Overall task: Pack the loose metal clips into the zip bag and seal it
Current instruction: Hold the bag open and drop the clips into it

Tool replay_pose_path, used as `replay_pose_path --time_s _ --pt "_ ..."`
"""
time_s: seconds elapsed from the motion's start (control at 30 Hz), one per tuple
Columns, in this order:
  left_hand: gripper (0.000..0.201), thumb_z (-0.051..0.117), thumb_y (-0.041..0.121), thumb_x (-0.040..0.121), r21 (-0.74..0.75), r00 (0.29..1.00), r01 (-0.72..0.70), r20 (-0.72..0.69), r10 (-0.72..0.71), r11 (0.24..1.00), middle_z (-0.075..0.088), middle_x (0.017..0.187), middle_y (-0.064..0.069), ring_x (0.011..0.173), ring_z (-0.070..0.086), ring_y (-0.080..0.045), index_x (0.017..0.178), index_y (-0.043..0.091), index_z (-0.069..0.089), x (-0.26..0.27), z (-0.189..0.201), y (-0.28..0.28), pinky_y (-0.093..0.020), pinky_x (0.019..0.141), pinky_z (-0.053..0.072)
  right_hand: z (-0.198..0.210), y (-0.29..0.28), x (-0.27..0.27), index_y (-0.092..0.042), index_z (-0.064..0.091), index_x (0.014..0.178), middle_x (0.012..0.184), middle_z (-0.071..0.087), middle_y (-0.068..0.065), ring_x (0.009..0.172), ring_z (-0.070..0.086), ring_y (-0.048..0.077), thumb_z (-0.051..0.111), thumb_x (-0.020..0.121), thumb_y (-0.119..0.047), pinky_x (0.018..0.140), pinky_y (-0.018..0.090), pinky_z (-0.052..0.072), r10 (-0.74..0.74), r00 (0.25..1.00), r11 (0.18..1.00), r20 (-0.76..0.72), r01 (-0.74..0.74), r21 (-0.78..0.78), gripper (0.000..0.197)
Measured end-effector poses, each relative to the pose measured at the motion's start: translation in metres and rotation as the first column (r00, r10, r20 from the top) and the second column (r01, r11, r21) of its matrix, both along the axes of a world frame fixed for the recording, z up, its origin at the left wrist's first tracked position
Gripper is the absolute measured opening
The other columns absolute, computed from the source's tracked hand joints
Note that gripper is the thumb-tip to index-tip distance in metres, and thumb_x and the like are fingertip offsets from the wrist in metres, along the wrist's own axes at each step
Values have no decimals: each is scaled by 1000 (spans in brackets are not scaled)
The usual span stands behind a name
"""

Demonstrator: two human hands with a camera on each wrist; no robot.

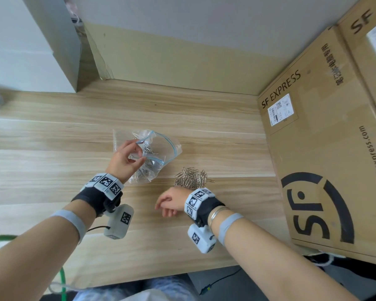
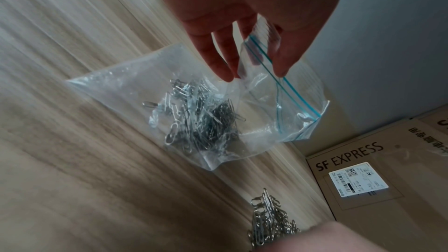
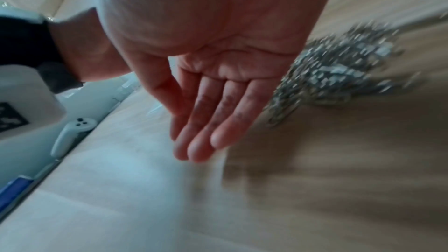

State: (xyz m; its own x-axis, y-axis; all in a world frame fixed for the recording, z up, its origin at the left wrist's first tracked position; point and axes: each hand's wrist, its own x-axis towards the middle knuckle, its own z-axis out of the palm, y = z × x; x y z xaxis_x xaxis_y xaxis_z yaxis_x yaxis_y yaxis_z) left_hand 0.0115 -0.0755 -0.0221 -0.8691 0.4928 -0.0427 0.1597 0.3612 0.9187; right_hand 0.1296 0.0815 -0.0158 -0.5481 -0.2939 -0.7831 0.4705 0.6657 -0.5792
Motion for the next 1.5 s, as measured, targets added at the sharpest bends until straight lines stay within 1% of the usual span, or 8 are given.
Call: replay_pose_path --time_s 0.17,0.4,0.57,0.67,0.83,0.97,1.27,1.5 --pt "25 64 4 79 -6 1000 0 0 0 1000 49 107 -2 108 53 -28 67 20 48 -1 -3 0 -8 71 49 -11 -8 -14 -5 66 99 91 71 13 63 60 15 42 95 -17 67 26 52 -161 985 984 -55 164 63 27" --pt "26 64 3 78 22 1000 -7 17 7 1000 49 105 -4 112 52 -28 67 21 48 -1 -5 1 -10 72 51 9 50 -15 -24 60 107 109 63 0 81 57 10 56 88 -27 76 28 54 -47 949 931 -311 154 331 20" --pt "25 64 3 78 12 999 -11 31 11 1000 49 109 -3 110 53 -31 67 20 48 0 -3 1 -22 76 49 6 77 -1 -48 22 135 147 20 0 127 30 26 75 59 -56 94 44 43 282 923 775 -264 -57 629 93" --pt "25 64 3 78 7 999 -16 36 16 1000 50 111 -2 109 54 -30 67 19 49 0 -1 0 -21 75 49 -8 74 8 -56 9 135 153 4 -3 129 22 31 75 54 -61 97 49 40 437 874 696 -212 -179 695 104" --pt "25 64 5 79 -4 998 -22 53 22 1000 49 115 -1 106 54 -25 67 20 48 -1 0 -4 -19 74 47 -17 74 4 -35 44 129 149 21 0 134 26 27 75 70 -33 108 44 34 321 885 851 -338 -113 512 66" --pt "21 63 7 80 -17 999 -22 47 23 1000 50 116 -3 104 53 -22 68 17 49 -2 0 -7 -25 77 48 -20 79 2 -19 60 112 133 40 5 118 43 23 71 76 -16 104 35 37 200 885 917 -421 -17 399 37" --pt "24 63 6 79 -22 1000 -8 24 9 1000 52 116 -7 103 54 -21 67 20 48 -3 3 -6 -25 77 49 -21 78 -5 -9 62 103 114 50 9 102 53 25 63 83 -8 90 34 44 97 894 931 -438 74 358 21" --pt "26 64 5 79 -28 1000 8 13 -8 1000 52 118 -9 104 54 -21 67 22 48 -5 5 -6 -2 70 46 -3 76 -8 -7 59 109 111 54 10 89 51 20 58 87 -12 85 31 44 45 873 925 -486 148 351 22"
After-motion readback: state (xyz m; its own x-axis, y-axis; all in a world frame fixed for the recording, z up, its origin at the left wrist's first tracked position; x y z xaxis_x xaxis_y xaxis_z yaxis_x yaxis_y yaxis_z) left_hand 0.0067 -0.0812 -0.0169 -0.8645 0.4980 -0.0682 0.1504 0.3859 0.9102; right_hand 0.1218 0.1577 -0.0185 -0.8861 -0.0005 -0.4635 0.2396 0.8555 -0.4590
